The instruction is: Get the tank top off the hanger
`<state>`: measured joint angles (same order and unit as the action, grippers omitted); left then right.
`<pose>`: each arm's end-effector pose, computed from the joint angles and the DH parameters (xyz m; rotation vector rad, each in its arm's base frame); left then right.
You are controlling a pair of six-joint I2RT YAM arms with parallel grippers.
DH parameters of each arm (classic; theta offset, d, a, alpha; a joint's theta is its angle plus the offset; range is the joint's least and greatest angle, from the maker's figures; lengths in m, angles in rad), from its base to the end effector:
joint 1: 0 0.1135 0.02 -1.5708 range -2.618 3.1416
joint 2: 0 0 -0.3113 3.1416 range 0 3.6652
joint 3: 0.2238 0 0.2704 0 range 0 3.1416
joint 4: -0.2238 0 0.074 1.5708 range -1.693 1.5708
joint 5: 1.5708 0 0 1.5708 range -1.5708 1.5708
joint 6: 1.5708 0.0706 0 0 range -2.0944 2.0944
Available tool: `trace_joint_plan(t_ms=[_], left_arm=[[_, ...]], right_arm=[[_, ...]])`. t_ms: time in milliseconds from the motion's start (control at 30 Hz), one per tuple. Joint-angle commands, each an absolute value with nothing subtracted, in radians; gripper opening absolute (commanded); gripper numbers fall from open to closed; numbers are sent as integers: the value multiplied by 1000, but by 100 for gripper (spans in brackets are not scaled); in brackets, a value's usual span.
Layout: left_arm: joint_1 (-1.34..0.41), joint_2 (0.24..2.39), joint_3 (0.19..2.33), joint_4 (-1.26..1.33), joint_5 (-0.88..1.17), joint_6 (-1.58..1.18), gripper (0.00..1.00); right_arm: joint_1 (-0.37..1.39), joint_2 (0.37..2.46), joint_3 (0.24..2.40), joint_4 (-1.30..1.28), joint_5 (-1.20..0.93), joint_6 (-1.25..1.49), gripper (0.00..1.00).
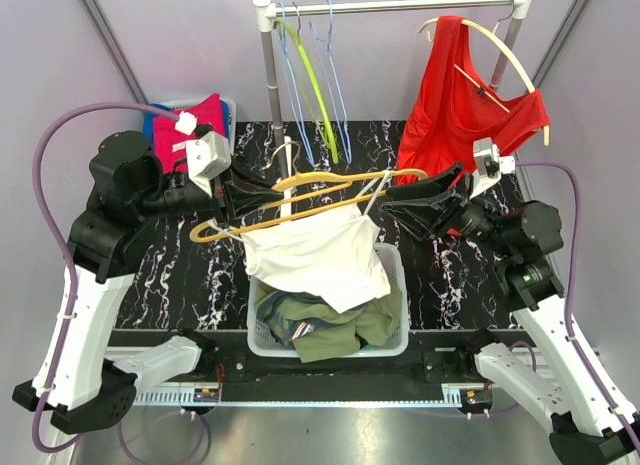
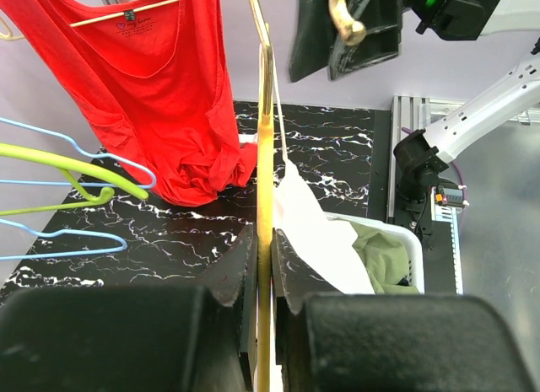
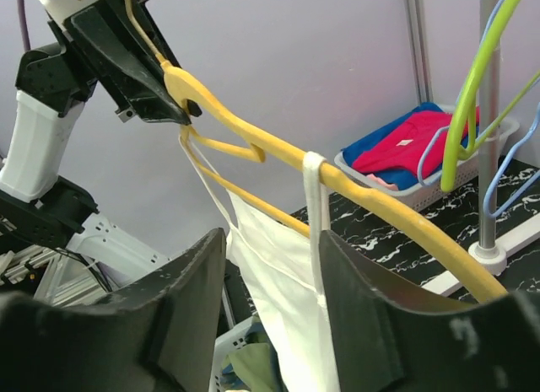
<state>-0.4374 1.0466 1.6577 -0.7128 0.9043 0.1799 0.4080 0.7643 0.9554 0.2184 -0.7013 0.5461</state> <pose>0.1239 -0.1192 0.5715 1.1374 1.2915 -0.9419 0.1289 0.1053 0.4889 -0.5792 1.2318 1.2184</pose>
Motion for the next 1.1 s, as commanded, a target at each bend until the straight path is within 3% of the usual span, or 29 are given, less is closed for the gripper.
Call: trace_joint_plan(t_ms=[0,367,567,833,1067], left_arm=[[-433,1029,1666,-660,908,193,8],[-433,1031,1674,-660,914,187,9],[-431,1028,1672,-660,913,189,8],[-430,1028,1664,-660,916,189,8],[-426,1008,1629,-702,881,245,8]], right_arm=[[416,768,945,218,-660,537,59],[416,847,937,350,-699,615,54],[414,894,927,443,-739,673,36],[414,876,919,451,-736,686,0],[414,833,940,439,-726,700,0]])
